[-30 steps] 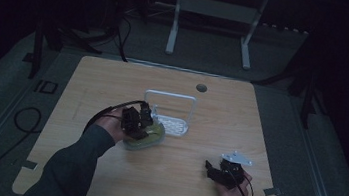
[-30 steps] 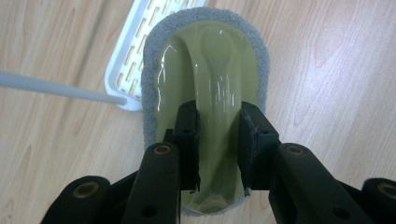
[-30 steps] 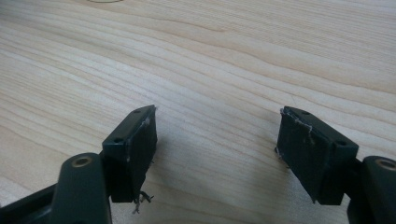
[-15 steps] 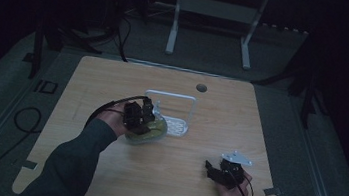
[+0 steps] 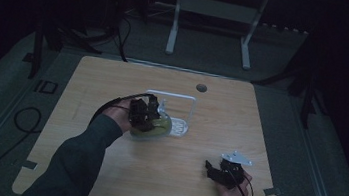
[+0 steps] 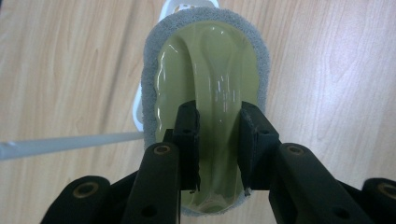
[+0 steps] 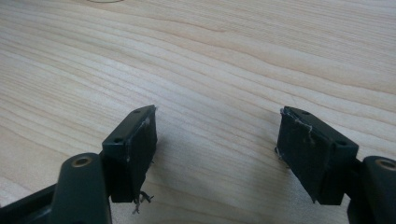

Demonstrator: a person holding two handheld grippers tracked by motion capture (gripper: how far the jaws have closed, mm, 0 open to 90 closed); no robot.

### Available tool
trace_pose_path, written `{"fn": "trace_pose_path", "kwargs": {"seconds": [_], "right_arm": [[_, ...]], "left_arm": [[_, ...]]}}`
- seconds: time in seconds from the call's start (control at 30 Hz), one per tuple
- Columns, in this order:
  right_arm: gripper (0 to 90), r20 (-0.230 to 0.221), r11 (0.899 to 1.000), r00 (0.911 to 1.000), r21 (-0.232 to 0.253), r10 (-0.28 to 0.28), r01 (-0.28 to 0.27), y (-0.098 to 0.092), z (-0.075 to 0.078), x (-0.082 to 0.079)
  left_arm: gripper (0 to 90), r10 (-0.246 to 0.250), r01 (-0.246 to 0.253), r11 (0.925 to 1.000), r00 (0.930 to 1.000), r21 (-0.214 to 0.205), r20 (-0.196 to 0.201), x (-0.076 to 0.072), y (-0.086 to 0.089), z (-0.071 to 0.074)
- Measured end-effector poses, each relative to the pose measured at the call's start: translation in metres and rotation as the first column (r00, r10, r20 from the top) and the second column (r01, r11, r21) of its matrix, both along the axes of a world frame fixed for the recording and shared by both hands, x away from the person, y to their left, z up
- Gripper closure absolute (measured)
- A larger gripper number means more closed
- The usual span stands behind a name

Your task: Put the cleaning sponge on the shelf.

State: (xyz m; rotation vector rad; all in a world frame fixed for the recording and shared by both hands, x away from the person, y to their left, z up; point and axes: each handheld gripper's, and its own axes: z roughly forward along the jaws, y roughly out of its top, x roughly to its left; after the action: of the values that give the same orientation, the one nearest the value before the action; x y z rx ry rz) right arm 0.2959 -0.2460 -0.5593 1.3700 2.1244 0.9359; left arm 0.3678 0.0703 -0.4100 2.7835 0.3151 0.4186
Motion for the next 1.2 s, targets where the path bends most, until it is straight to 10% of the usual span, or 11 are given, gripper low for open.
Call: {"fn": "trace_pose_path", "kwargs": {"seconds": [1.2], "right_arm": [[27.9,0.0,1.0,1.0,-0.002,0.004,-0.004,0.0,0.0,0.001]], "left_arm": [[71.5,-0.128,0.124,0.9893,0.9902,0.077,0.056,0.016,-0.027,-0.014]]}}
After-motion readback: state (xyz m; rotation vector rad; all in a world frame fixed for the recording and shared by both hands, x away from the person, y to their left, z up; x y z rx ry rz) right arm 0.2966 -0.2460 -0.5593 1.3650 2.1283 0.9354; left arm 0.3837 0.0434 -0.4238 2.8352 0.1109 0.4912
